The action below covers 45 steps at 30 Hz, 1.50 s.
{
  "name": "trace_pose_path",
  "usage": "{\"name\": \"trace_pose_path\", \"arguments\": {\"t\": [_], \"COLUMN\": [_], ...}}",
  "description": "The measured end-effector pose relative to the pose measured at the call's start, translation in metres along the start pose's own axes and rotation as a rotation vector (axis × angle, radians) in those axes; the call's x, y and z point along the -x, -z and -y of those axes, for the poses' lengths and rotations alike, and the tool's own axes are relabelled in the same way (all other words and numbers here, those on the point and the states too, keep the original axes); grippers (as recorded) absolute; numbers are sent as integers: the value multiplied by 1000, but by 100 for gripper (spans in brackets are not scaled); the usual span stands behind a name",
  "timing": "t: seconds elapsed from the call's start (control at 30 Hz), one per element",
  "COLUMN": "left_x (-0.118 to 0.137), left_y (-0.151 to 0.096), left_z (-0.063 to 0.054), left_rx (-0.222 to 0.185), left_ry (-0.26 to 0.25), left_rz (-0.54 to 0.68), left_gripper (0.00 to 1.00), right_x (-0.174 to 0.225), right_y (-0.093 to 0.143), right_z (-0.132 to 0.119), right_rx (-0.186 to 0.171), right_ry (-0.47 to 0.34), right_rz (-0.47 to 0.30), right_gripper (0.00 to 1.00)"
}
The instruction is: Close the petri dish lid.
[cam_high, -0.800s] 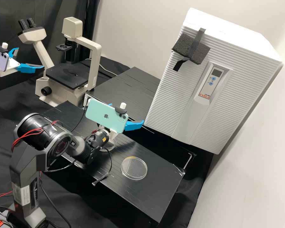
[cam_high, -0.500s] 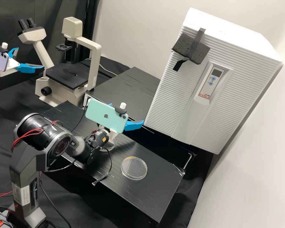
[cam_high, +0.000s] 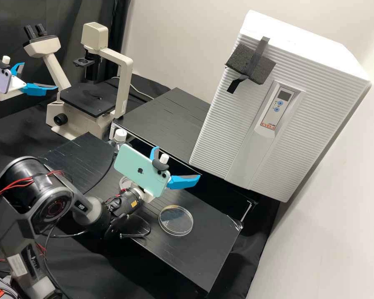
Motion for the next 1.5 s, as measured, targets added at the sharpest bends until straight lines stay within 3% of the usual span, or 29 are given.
{"name": "trace_pose_path", "arguments": {"t": [0.13,0.27,0.9,1.13,1.5], "left_x": [0,0,0,0,0], "left_y": [0,0,0,0,0], "left_z": [0,0,0,0,0], "left_rx": [0,0,0,0,0], "left_ry": [0,0,0,0,0], "left_rz": [0,0,0,0,0], "left_gripper": [100,100,100,100,100], "right_x": [15,29,63,76,89], "right_y": [-14,-25,-38,-37,-42], "right_z": [-7,-11,-19,-24,-26], "right_rx": [2,29,106,101,131], "right_ry": [-20,-13,-2,-16,2], "right_rz": [31,67,121,123,148], "right_gripper": [100,100,100,100,100]}}
